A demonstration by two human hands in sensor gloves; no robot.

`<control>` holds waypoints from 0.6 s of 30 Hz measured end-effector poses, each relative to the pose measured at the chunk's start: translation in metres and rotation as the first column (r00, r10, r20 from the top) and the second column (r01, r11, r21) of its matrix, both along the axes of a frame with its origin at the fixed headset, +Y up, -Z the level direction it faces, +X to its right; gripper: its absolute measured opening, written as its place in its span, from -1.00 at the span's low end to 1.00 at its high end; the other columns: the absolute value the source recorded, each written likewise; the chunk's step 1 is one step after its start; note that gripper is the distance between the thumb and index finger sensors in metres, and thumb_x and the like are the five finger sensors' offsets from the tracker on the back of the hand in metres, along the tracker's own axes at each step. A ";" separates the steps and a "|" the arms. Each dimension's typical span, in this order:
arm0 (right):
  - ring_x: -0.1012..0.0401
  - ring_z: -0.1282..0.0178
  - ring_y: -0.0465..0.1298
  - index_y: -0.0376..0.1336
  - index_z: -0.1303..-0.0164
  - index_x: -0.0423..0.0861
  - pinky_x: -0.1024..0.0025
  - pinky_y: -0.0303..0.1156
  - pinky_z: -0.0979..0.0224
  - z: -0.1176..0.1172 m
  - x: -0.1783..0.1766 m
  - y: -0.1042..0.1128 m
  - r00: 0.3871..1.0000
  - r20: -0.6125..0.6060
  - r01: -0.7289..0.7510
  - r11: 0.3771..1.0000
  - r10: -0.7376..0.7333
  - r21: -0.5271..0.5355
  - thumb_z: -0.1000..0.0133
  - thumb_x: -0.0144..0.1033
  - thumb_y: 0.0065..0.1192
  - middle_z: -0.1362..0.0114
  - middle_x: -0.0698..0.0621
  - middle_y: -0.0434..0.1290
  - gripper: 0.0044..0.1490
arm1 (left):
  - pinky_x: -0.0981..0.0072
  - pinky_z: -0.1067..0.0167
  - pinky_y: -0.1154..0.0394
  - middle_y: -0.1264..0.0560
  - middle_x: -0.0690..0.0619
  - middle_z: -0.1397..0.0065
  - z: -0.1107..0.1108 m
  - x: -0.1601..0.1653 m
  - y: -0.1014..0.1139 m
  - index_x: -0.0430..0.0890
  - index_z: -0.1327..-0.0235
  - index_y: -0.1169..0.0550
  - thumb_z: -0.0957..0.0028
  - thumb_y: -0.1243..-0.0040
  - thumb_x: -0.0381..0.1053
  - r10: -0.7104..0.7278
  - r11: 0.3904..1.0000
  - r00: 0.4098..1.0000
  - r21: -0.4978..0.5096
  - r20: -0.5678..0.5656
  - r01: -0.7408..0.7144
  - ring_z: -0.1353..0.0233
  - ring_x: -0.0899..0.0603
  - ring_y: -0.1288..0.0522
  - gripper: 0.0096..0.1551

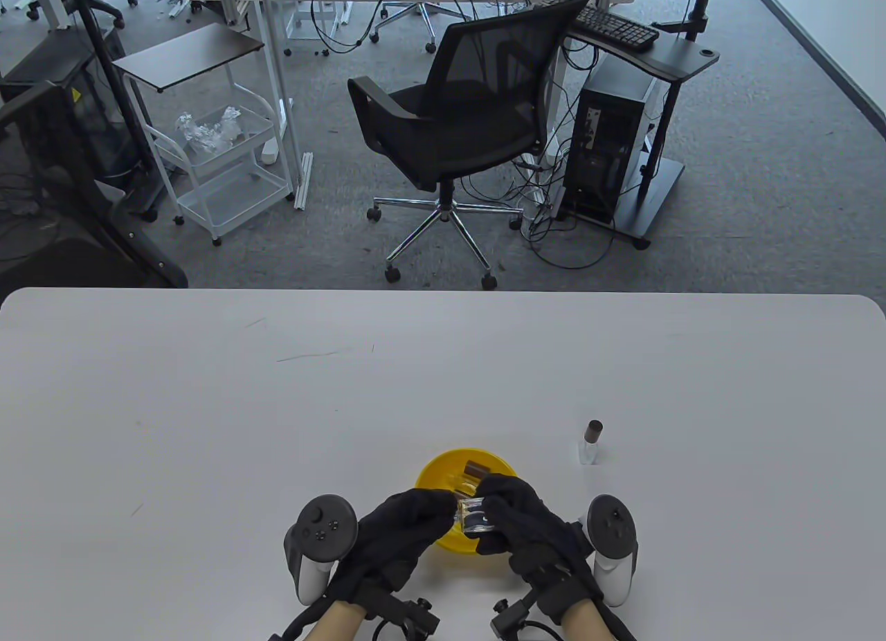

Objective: Assemble perfume bottles from components

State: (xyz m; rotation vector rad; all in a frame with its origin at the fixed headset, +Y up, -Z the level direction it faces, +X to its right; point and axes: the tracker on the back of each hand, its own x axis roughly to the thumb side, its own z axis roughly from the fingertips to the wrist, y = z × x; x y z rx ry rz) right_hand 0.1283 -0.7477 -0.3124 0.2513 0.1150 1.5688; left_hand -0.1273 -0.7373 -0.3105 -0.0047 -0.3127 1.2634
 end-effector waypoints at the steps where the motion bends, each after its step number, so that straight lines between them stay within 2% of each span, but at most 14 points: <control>1: -0.09 -0.12 0.61 0.12 -0.50 -0.28 0.40 0.65 -0.04 0.000 0.001 0.000 1.000 0.003 -0.001 1.000 0.001 0.003 -0.35 -0.31 0.13 -0.41 -0.28 0.41 -0.42 | 0.17 -0.13 -0.61 -0.65 0.18 -0.26 -0.002 -0.001 -0.002 0.22 -0.04 -0.68 0.00 -0.42 -0.06 0.023 1.000 1.000 -0.011 0.008 -0.023 -0.20 -0.10 -0.65 -0.65; 5: -0.09 -0.13 0.60 0.12 -0.51 -0.28 0.39 0.65 -0.04 0.000 -0.001 0.000 1.000 -0.003 -0.007 1.000 0.007 0.003 -0.35 -0.31 0.14 -0.42 -0.28 0.40 -0.42 | 0.16 -0.12 -0.62 -0.67 0.17 -0.24 -0.004 -0.004 -0.005 0.21 -0.07 -0.68 -0.01 -0.41 -0.06 0.045 0.998 0.999 -0.041 0.011 -0.044 -0.18 -0.10 -0.66 -0.64; 8: -0.10 -0.13 0.60 0.12 -0.50 -0.27 0.39 0.65 -0.04 0.000 -0.001 0.000 1.000 0.003 -0.018 1.000 0.017 0.011 -0.34 -0.31 0.14 -0.42 -0.28 0.40 -0.42 | 0.13 -0.14 -0.59 -0.62 0.10 -0.31 -0.005 -0.003 -0.009 0.15 -0.29 -0.58 -0.05 -0.37 -0.04 0.042 0.994 0.999 -0.102 0.035 -0.038 -0.21 -0.13 -0.63 -0.51; 11: -0.10 -0.15 0.60 0.12 -0.51 -0.26 0.39 0.64 -0.05 -0.001 0.002 0.001 1.000 0.005 0.008 1.000 -0.008 0.014 -0.35 -0.30 0.14 -0.43 -0.27 0.39 -0.42 | 0.06 -0.18 -0.55 -0.56 -0.06 -0.40 -0.007 0.000 -0.017 0.05 -0.48 -0.49 -0.13 -0.23 0.13 0.037 0.983 0.995 -0.182 0.096 -0.019 -0.27 -0.22 -0.58 -0.39; 14: -0.09 -0.14 0.60 0.12 -0.51 -0.26 0.39 0.64 -0.05 -0.001 0.002 0.001 1.000 0.009 0.000 1.000 0.000 0.019 -0.35 -0.30 0.14 -0.42 -0.27 0.40 -0.42 | 0.07 -0.11 -0.58 -0.63 -0.07 -0.30 -0.008 0.003 -0.020 -0.04 -0.41 -0.55 -0.17 -0.16 0.15 0.084 0.976 0.985 -0.210 0.152 -0.051 -0.19 -0.22 -0.62 -0.43; 18: -0.10 -0.14 0.60 0.12 -0.51 -0.26 0.39 0.64 -0.05 0.000 0.001 0.001 1.000 0.002 0.008 1.000 -0.008 0.013 -0.35 -0.30 0.14 -0.43 -0.27 0.40 -0.42 | 0.11 -0.06 -0.61 -0.66 -0.07 -0.24 -0.007 0.001 -0.015 -0.04 -0.35 -0.59 -0.14 -0.23 0.08 0.066 0.985 0.991 -0.165 0.118 -0.046 -0.14 -0.19 -0.65 -0.47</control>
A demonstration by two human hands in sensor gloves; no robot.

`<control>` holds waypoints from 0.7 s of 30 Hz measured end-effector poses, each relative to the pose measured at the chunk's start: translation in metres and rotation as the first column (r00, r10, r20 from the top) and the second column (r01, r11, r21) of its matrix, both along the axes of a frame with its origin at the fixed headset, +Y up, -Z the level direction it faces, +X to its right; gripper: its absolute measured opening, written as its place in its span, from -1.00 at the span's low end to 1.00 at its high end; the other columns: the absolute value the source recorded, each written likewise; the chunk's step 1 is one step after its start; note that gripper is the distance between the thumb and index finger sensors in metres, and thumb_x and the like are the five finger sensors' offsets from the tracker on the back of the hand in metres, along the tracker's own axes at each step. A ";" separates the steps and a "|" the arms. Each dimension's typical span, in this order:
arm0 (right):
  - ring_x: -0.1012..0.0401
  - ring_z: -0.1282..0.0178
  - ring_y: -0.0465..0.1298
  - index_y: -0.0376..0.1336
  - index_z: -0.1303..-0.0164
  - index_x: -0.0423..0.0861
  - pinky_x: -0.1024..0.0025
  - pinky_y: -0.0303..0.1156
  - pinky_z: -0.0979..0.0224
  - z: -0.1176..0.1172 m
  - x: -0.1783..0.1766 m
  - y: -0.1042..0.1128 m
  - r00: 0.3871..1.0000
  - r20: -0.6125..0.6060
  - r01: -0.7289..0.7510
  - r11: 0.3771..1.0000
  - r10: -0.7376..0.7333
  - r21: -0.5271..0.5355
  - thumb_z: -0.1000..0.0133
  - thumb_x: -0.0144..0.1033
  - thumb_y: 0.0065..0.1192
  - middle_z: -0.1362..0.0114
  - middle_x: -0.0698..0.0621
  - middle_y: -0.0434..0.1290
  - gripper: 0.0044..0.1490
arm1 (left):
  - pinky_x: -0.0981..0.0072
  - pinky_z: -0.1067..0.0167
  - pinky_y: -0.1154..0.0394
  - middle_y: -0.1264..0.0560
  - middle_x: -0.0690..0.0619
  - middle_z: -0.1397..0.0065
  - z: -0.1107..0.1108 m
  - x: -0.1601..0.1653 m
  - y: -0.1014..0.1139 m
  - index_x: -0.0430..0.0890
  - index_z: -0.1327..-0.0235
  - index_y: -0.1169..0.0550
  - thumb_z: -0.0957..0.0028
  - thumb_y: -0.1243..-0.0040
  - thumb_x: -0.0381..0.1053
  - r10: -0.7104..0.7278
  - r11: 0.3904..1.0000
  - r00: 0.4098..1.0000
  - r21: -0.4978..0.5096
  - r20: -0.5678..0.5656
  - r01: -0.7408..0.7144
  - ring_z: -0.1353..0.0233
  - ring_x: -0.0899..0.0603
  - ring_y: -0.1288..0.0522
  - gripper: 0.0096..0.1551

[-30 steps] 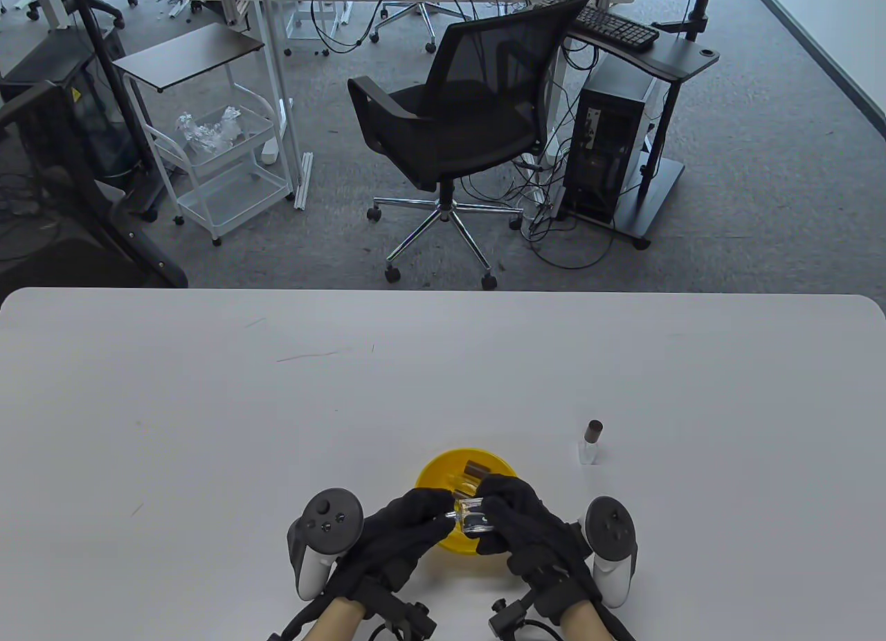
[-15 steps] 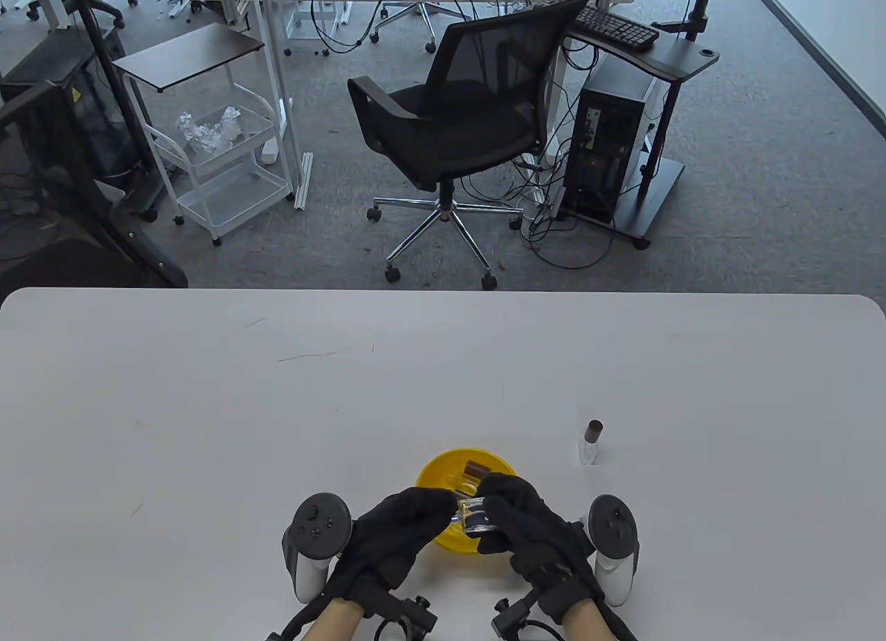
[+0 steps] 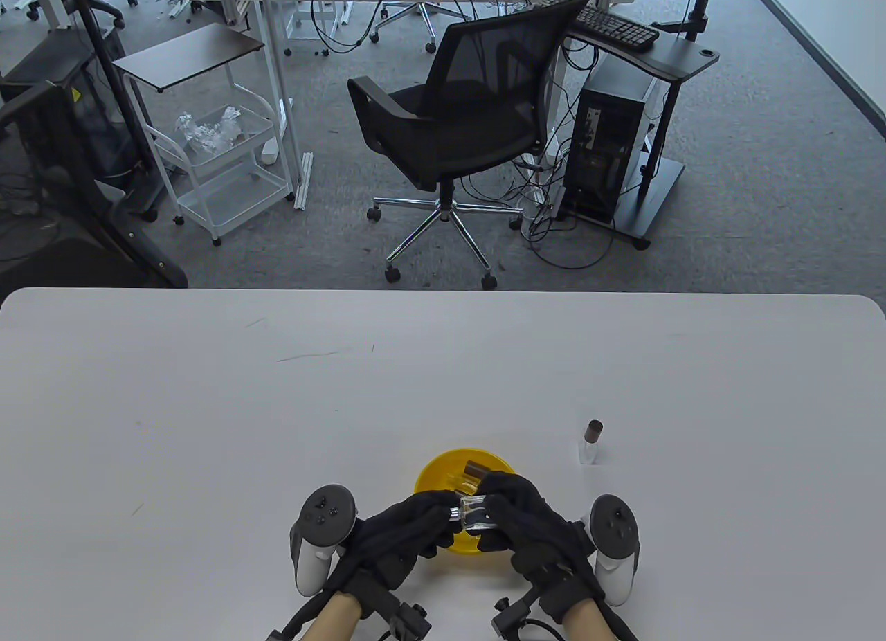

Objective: Assemble perfume bottles from components

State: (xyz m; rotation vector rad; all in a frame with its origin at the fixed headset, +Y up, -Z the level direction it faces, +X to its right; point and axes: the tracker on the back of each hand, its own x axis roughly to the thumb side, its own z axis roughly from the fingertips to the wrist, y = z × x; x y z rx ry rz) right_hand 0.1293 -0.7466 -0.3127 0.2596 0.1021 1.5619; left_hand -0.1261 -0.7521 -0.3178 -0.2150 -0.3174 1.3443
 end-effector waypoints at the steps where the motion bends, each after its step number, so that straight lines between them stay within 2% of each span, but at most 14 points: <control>1: -0.10 -0.14 0.60 0.12 -0.51 -0.26 0.38 0.64 -0.06 0.000 0.000 0.000 1.000 -0.001 -0.002 1.000 0.002 0.000 -0.35 -0.30 0.14 -0.43 -0.27 0.40 -0.42 | 0.12 -0.06 -0.61 -0.66 -0.07 -0.23 0.000 0.000 0.001 -0.04 -0.34 -0.59 -0.13 -0.25 0.05 -0.002 1.000 1.000 0.008 -0.008 0.002 -0.13 -0.17 -0.66 -0.48; 5: -0.10 -0.15 0.60 0.12 -0.51 -0.27 0.38 0.64 -0.06 0.000 0.000 0.000 1.000 -0.002 0.003 1.000 -0.003 -0.007 -0.35 -0.31 0.13 -0.43 -0.28 0.39 -0.42 | 0.13 -0.06 -0.62 -0.66 -0.07 -0.24 0.002 -0.001 0.005 0.01 -0.30 -0.61 -0.08 -0.34 -0.03 0.000 0.999 1.000 0.051 -0.028 0.002 -0.13 -0.16 -0.66 -0.51; 9: -0.10 -0.15 0.59 0.11 -0.51 -0.28 0.38 0.64 -0.06 0.001 -0.001 -0.001 1.000 -0.009 0.009 1.000 -0.009 -0.018 -0.35 -0.31 0.12 -0.43 -0.29 0.39 -0.42 | 0.11 -0.16 -0.58 -0.58 0.01 -0.35 0.005 0.001 0.009 0.20 -0.16 -0.63 -0.04 -0.40 -0.11 -0.022 0.995 0.998 0.094 -0.055 0.027 -0.24 -0.17 -0.61 -0.58; 10: -0.10 -0.15 0.59 0.11 -0.51 -0.28 0.37 0.64 -0.06 0.001 -0.002 -0.001 1.000 -0.012 -0.002 1.000 0.002 -0.023 -0.35 -0.32 0.12 -0.43 -0.29 0.39 -0.41 | 0.11 -0.18 -0.57 -0.56 0.05 -0.38 0.005 0.001 0.009 0.21 -0.09 -0.65 -0.04 -0.40 -0.12 -0.011 0.994 0.998 0.103 -0.061 0.018 -0.26 -0.17 -0.59 -0.63; 17: -0.10 -0.15 0.59 0.11 -0.52 -0.28 0.38 0.64 -0.07 0.001 -0.003 -0.001 1.000 -0.030 0.009 1.000 -0.010 -0.026 -0.36 -0.31 0.12 -0.43 -0.29 0.39 -0.42 | 0.16 -0.19 -0.58 -0.61 0.21 -0.28 0.005 -0.002 0.011 0.23 0.00 -0.71 0.00 -0.42 -0.07 0.012 0.991 0.995 0.130 -0.097 0.000 -0.25 -0.10 -0.60 -0.68; 21: -0.10 -0.16 0.59 0.11 -0.51 -0.27 0.37 0.64 -0.07 0.000 -0.004 -0.002 0.999 -0.034 0.007 1.000 -0.008 -0.022 -0.35 -0.31 0.13 -0.43 -0.28 0.39 -0.42 | 0.14 -0.20 -0.57 -0.61 0.20 -0.27 0.005 -0.003 0.012 0.22 -0.01 -0.71 -0.01 -0.41 -0.09 0.014 0.992 0.995 0.129 -0.095 -0.002 -0.25 -0.12 -0.59 -0.67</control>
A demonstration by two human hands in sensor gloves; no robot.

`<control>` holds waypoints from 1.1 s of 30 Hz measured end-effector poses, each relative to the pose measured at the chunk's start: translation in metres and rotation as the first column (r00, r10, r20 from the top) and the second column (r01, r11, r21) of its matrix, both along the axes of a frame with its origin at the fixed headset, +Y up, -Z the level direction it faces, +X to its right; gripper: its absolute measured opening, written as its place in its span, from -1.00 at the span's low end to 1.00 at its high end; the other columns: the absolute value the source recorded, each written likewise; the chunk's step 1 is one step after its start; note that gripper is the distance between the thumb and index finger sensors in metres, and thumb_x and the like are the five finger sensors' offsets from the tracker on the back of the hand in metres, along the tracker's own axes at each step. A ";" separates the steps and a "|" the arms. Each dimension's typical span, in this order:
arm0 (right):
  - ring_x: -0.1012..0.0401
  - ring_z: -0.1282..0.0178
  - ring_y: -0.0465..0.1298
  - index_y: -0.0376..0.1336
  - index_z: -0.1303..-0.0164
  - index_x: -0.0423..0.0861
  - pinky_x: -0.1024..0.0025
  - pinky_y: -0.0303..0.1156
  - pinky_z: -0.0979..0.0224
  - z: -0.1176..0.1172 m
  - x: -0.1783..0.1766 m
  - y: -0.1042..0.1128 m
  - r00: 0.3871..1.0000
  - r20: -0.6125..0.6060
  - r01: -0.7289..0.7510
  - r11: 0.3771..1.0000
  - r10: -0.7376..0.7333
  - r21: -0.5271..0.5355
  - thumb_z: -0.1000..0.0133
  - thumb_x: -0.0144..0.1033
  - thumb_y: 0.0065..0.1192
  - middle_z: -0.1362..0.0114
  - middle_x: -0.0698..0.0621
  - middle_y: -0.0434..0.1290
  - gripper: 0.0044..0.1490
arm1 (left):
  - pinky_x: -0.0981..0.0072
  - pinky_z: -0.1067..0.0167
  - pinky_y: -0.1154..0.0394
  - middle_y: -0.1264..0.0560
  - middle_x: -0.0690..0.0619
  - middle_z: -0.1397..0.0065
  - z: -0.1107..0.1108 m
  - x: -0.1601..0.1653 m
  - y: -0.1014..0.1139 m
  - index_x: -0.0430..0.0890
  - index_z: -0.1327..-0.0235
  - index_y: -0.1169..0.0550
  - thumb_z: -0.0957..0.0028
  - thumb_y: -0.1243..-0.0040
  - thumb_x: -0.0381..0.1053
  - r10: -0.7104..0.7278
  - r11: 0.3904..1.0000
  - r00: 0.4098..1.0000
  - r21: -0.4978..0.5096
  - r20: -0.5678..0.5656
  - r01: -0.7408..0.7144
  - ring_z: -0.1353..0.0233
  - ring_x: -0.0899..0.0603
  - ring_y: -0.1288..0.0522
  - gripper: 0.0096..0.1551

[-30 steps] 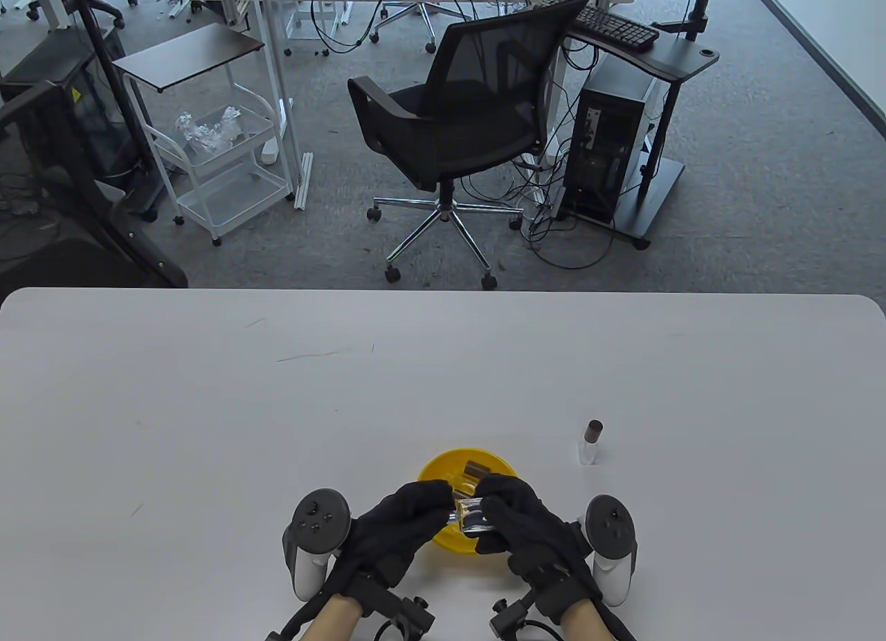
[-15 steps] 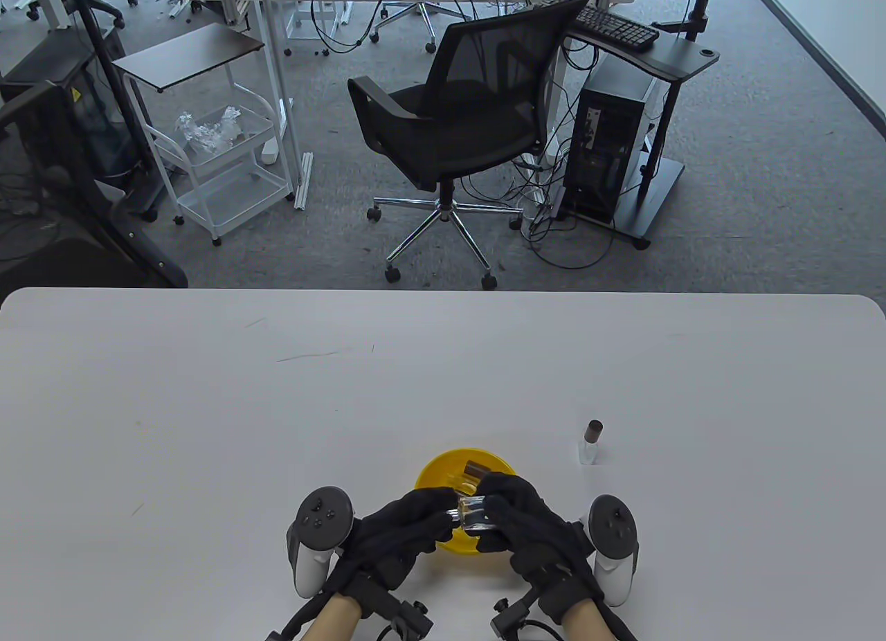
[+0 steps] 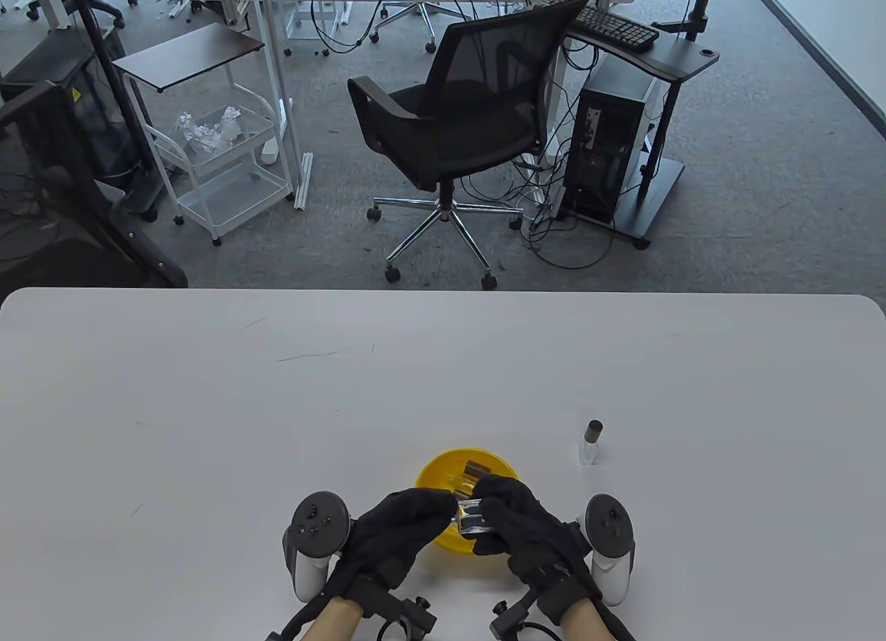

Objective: Assemble perfume bottles from components

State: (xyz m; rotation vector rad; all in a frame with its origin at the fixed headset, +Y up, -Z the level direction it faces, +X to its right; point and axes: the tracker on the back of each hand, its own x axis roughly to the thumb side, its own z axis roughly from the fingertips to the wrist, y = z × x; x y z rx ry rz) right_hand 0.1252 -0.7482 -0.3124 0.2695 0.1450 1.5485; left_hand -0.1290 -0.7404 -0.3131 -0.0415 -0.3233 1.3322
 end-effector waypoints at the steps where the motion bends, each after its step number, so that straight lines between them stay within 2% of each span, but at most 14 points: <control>1: -0.10 -0.16 0.59 0.11 -0.51 -0.27 0.37 0.64 -0.07 0.000 0.000 0.000 1.000 -0.002 -0.003 1.000 0.003 0.003 -0.35 -0.31 0.13 -0.43 -0.28 0.39 -0.41 | 0.13 -0.21 -0.56 -0.60 0.19 -0.28 0.000 0.000 0.000 0.21 -0.03 -0.70 -0.02 -0.40 -0.10 0.001 1.000 1.000 -0.006 -0.001 -0.001 -0.25 -0.12 -0.59 -0.66; 4: -0.11 -0.16 0.59 0.12 -0.51 -0.25 0.37 0.64 -0.07 -0.001 0.000 0.000 1.000 0.004 -0.015 1.000 0.015 0.013 -0.34 -0.31 0.14 -0.43 -0.27 0.39 -0.42 | 0.11 -0.19 -0.56 -0.58 0.11 -0.32 -0.002 0.001 -0.003 0.17 -0.26 -0.60 -0.05 -0.37 -0.09 -0.001 0.999 1.000 -0.034 0.016 0.002 -0.25 -0.15 -0.59 -0.52; 6: -0.11 -0.17 0.59 0.12 -0.51 -0.25 0.37 0.64 -0.07 -0.001 0.001 -0.001 1.000 -0.004 0.000 1.000 0.000 0.014 -0.34 -0.31 0.14 -0.44 -0.26 0.39 -0.42 | 0.07 -0.19 -0.55 -0.56 0.01 -0.37 -0.002 0.000 -0.006 0.06 -0.43 -0.51 -0.08 -0.34 0.00 -0.013 0.998 1.000 -0.065 0.027 0.015 -0.27 -0.19 -0.58 -0.41; 8: -0.11 -0.17 0.59 0.12 -0.52 -0.24 0.37 0.64 -0.08 -0.001 0.002 0.000 1.000 -0.005 0.021 1.000 -0.021 0.013 -0.34 -0.31 0.14 -0.44 -0.25 0.39 -0.42 | 0.04 -0.19 -0.54 -0.54 -0.08 -0.41 -0.003 0.000 -0.009 -0.04 -0.51 -0.46 -0.09 -0.30 0.11 -0.031 0.994 0.998 -0.106 0.056 0.037 -0.28 -0.25 -0.57 -0.30; 10: -0.11 -0.18 0.58 0.11 -0.52 -0.23 0.36 0.64 -0.09 -0.001 0.002 0.000 0.999 -0.010 0.035 0.999 -0.035 0.013 -0.35 -0.31 0.14 -0.45 -0.25 0.38 -0.42 | 0.03 -0.16 -0.55 -0.57 -0.11 -0.37 -0.004 0.001 -0.010 -0.07 -0.47 -0.51 -0.13 -0.22 0.17 -0.040 0.992 0.995 -0.118 0.088 0.051 -0.25 -0.26 -0.58 -0.33; 12: -0.11 -0.19 0.58 0.11 -0.52 -0.23 0.36 0.63 -0.10 -0.001 0.002 -0.001 1.000 -0.002 0.025 1.000 -0.025 0.015 -0.35 -0.31 0.13 -0.46 -0.25 0.38 -0.42 | 0.05 -0.08 -0.58 -0.64 -0.11 -0.26 -0.004 0.004 -0.009 -0.10 -0.38 -0.58 -0.15 -0.20 0.15 -0.039 0.993 0.994 -0.105 0.105 0.050 -0.16 -0.24 -0.63 -0.40; 17: -0.11 -0.18 0.58 0.11 -0.52 -0.24 0.35 0.63 -0.09 -0.002 0.002 -0.002 1.000 0.001 0.029 1.000 -0.029 0.002 -0.35 -0.32 0.13 -0.45 -0.26 0.38 -0.42 | 0.12 -0.05 -0.61 -0.65 -0.10 -0.23 -0.001 0.005 0.000 -0.08 -0.37 -0.57 -0.10 -0.28 0.01 -0.105 0.994 0.993 -0.026 0.058 0.106 -0.12 -0.18 -0.66 -0.45; 22: -0.11 -0.18 0.58 0.11 -0.52 -0.25 0.36 0.63 -0.09 -0.001 0.002 -0.003 0.999 -0.004 0.043 0.999 -0.043 -0.009 -0.35 -0.32 0.12 -0.45 -0.26 0.38 -0.42 | 0.16 -0.06 -0.63 -0.65 -0.06 -0.24 0.002 0.005 0.003 0.04 -0.30 -0.60 -0.05 -0.36 -0.06 -0.092 0.995 0.996 0.029 0.018 0.092 -0.13 -0.16 -0.66 -0.50; 28: -0.07 -0.11 0.62 0.09 -0.52 -0.32 0.44 0.65 -0.03 0.000 0.001 -0.003 0.998 -0.008 0.060 0.996 -0.060 -0.068 -0.38 -0.30 0.08 -0.39 -0.31 0.40 -0.41 | 0.20 -0.10 -0.62 -0.64 0.07 -0.28 0.007 0.006 0.012 0.21 -0.18 -0.63 0.00 -0.41 -0.09 -0.169 0.974 0.985 0.148 -0.041 0.173 -0.17 -0.11 -0.65 -0.55; 33: -0.03 -0.04 0.64 0.09 -0.52 -0.34 0.50 0.66 0.03 -0.001 0.003 -0.002 0.998 -0.015 0.054 0.995 -0.055 -0.080 -0.39 -0.27 0.06 -0.35 -0.30 0.42 -0.39 | 0.23 -0.15 -0.61 -0.58 0.18 -0.33 0.010 0.010 0.015 0.31 -0.02 -0.65 -0.01 -0.43 -0.14 -0.172 0.966 0.983 0.185 -0.058 0.180 -0.22 -0.09 -0.62 -0.61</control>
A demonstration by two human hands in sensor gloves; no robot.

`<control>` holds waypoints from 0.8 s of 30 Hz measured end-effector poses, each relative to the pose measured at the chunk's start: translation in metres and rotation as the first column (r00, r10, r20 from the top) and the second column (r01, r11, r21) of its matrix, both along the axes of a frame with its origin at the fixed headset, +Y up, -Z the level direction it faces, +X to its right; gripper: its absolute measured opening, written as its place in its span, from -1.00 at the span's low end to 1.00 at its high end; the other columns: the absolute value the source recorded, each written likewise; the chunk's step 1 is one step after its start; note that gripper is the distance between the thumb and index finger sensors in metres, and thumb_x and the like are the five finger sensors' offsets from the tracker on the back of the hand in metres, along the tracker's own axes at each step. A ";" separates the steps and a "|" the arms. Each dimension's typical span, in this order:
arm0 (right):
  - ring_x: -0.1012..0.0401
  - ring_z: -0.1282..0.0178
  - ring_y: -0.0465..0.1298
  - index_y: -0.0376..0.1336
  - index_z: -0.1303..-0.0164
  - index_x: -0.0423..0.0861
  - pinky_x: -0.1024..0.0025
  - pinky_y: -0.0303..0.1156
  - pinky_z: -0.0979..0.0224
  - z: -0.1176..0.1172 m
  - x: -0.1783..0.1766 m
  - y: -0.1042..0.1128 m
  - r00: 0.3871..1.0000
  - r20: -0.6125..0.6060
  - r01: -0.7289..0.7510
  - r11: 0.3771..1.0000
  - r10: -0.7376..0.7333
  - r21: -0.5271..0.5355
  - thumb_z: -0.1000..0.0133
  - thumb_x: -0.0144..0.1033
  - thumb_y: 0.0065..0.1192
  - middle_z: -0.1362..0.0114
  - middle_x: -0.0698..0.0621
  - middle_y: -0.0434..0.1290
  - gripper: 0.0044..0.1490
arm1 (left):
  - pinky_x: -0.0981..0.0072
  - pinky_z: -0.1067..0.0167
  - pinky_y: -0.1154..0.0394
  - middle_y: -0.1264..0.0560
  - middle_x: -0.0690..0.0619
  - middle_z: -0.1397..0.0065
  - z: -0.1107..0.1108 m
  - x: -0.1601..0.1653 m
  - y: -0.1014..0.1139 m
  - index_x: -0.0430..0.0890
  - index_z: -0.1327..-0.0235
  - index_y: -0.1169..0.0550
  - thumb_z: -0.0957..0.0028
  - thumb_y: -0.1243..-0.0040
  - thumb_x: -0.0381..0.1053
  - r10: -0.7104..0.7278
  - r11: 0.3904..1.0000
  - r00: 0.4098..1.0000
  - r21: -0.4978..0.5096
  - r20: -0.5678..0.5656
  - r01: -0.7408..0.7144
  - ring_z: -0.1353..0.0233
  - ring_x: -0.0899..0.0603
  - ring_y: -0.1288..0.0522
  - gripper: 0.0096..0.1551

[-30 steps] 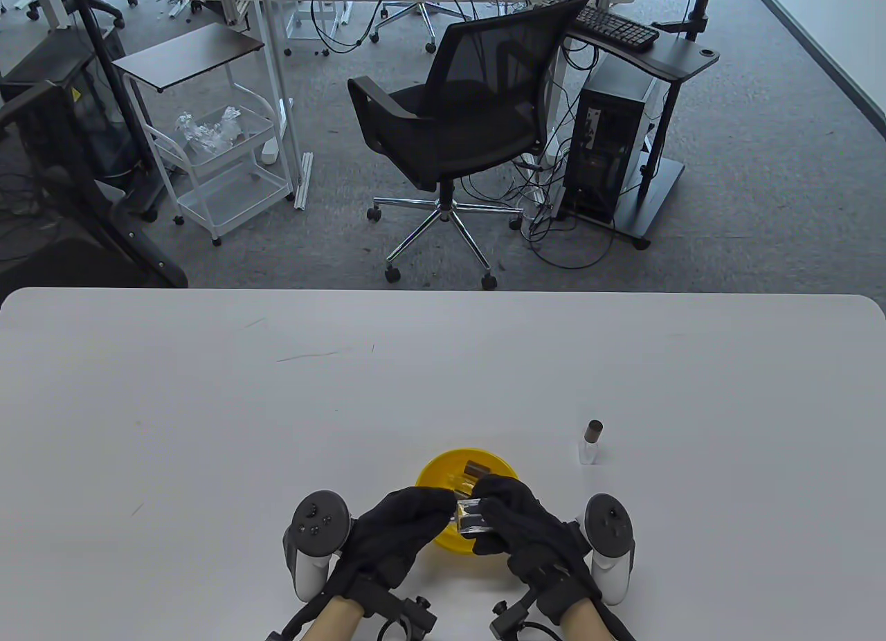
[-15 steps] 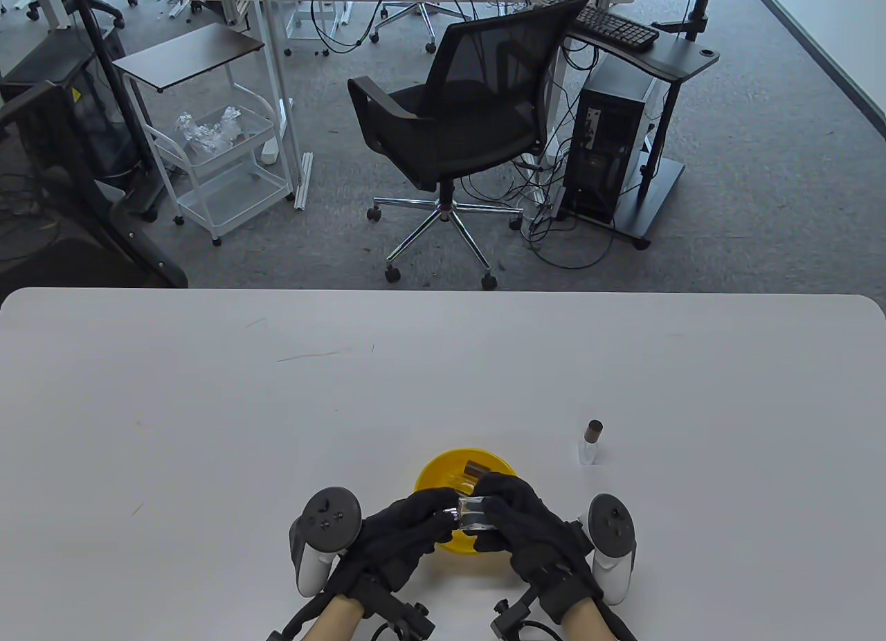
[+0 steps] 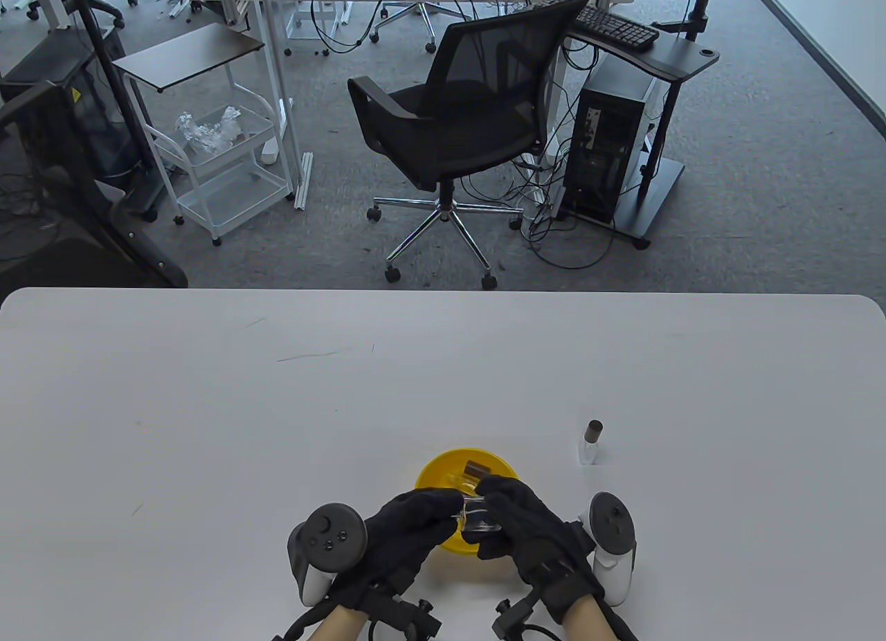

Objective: Assemble perfume bottles from components

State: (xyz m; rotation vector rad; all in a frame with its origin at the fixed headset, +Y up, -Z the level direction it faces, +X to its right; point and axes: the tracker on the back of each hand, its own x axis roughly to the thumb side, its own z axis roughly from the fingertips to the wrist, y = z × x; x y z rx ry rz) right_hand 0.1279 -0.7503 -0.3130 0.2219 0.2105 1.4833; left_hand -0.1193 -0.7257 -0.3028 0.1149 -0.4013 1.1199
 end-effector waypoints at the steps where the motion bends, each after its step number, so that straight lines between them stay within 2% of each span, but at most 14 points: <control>1: -0.02 -0.03 0.65 0.08 -0.52 -0.34 0.51 0.66 0.04 0.000 0.000 0.000 1.000 -0.001 -0.003 1.000 0.003 -0.010 -0.39 -0.26 0.06 -0.35 -0.30 0.43 -0.38 | 0.24 -0.16 -0.61 -0.57 0.20 -0.34 0.000 0.000 0.000 0.33 0.05 -0.67 -0.02 -0.43 -0.15 0.002 1.000 1.000 0.004 -0.001 -0.002 -0.23 -0.09 -0.62 -0.64; 5: 0.00 0.02 0.67 0.09 -0.52 -0.36 0.53 0.66 0.09 0.000 0.000 -0.001 1.000 -0.012 -0.007 0.999 0.007 -0.035 -0.40 -0.25 0.05 -0.31 -0.28 0.46 -0.38 | 0.24 -0.17 -0.60 -0.56 0.21 -0.35 0.000 0.001 0.000 0.31 0.08 -0.67 0.00 -0.43 -0.17 -0.008 1.000 1.000 0.002 0.003 0.008 -0.24 -0.09 -0.61 -0.65; 8: -0.01 0.02 0.66 0.09 -0.52 -0.36 0.51 0.66 0.08 0.000 0.001 0.000 1.000 0.012 -0.016 1.000 0.016 -0.014 -0.40 -0.26 0.05 -0.30 -0.29 0.45 -0.38 | 0.20 -0.19 -0.59 -0.53 0.13 -0.39 -0.001 0.001 -0.002 0.25 -0.07 -0.63 -0.05 -0.39 -0.10 0.006 0.999 0.999 -0.038 0.046 -0.004 -0.26 -0.13 -0.59 -0.64; 12: -0.04 -0.02 0.65 0.09 -0.53 -0.34 0.48 0.66 0.04 0.000 0.000 0.001 1.000 0.013 -0.026 0.999 0.026 0.022 -0.39 -0.27 0.06 -0.33 -0.28 0.44 -0.39 | 0.17 -0.14 -0.60 -0.57 0.09 -0.35 -0.005 -0.002 -0.010 0.19 -0.21 -0.61 -0.07 -0.34 0.03 0.128 0.985 0.991 -0.117 0.033 -0.124 -0.22 -0.14 -0.62 -0.58; 16: -0.04 -0.04 0.64 0.09 -0.53 -0.31 0.47 0.66 0.02 0.000 0.000 0.003 0.999 0.024 -0.045 0.997 0.043 0.062 -0.39 -0.26 0.07 -0.35 -0.27 0.43 -0.39 | 0.17 -0.07 -0.63 -0.62 -0.02 -0.30 -0.005 -0.003 -0.011 0.10 -0.37 -0.53 -0.07 -0.32 0.09 0.091 0.984 0.996 -0.152 0.005 -0.089 -0.15 -0.15 -0.66 -0.45; 19: -0.05 -0.04 0.64 0.09 -0.53 -0.30 0.46 0.66 0.02 0.000 0.000 0.004 0.999 0.031 -0.045 0.996 0.043 0.071 -0.38 -0.26 0.08 -0.35 -0.27 0.44 -0.39 | 0.18 0.00 -0.65 -0.67 -0.03 -0.21 -0.005 -0.002 -0.012 0.04 -0.31 -0.58 -0.07 -0.29 0.12 0.053 0.985 0.999 -0.166 0.007 -0.051 -0.08 -0.14 -0.70 -0.46; 24: -0.05 -0.03 0.64 0.10 -0.52 -0.32 0.46 0.66 0.03 0.000 -0.001 0.004 0.998 0.030 -0.065 0.995 0.063 0.070 -0.38 -0.27 0.08 -0.34 -0.28 0.44 -0.39 | 0.19 0.04 -0.67 -0.68 -0.09 -0.16 -0.005 -0.002 -0.009 -0.03 -0.26 -0.61 -0.06 -0.34 0.01 0.061 0.990 0.998 -0.127 0.010 -0.059 -0.03 -0.14 -0.71 -0.51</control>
